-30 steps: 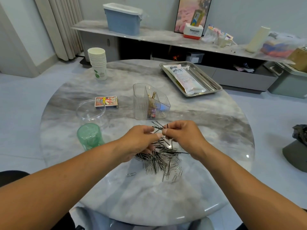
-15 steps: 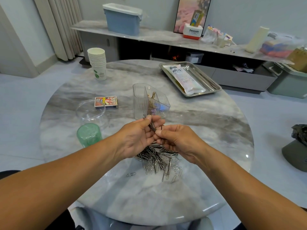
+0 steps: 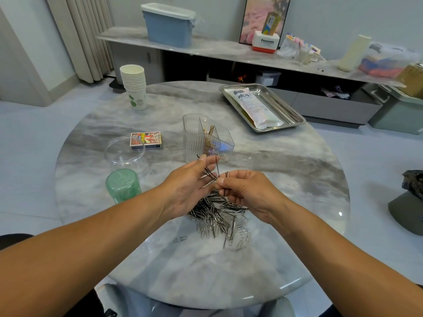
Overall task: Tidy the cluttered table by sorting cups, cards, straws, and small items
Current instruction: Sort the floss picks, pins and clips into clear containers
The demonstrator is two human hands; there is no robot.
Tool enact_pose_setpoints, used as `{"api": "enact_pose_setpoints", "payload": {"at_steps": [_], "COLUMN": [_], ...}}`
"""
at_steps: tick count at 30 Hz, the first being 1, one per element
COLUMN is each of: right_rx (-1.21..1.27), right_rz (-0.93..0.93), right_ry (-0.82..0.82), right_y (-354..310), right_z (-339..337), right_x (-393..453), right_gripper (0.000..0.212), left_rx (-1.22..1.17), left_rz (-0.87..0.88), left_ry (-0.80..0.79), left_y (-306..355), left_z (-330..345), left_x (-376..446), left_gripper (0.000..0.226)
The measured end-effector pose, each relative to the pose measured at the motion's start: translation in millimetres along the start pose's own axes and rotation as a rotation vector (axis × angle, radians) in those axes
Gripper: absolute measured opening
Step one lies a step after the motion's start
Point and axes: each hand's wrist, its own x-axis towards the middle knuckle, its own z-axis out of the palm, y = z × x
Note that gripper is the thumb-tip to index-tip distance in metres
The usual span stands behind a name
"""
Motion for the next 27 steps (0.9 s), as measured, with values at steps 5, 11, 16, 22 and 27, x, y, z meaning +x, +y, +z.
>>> {"api": "enact_pose_setpoints", "payload": {"at_steps": [5,11,16,22,27], "right_rx": [0.058,-0.029,-0.077,-0.173,-0.402], "right_rz": [0.005,-0.097,-0.172,-0.175,-0.230], "right_ry": [0.015,0.027,0.066,0.160,0.194], "right_y": [3.9,5.3,-1.6,-14.3,-29.3], "right_z": [2.9,10.4,13.6,4.3,-9.7], "right_x": [0.8,-2.2,-4.7,0.5,5.8], "right_gripper": [0.005,0.008,0.005,0.026,0.012], "left_rx": [-0.055,-0.062,-0.146,-0.113,-0.094], "left_rz": [-0.053,-0.008,-0.066,-0.297,-0.284], "left_ry": [-0.067,-0.035,0.050,-0.093,0.021], "left_y": [-0.4,-7.2,-2.4,1.6,6.6], "left_z": [2.6,8.3,6.0,4.7,1.7], "left_x": [-1.8,-2.0,-0.3,-4.4,-1.2], "left_gripper": [0.042,0.026,0.023,0.069,0.064]}}
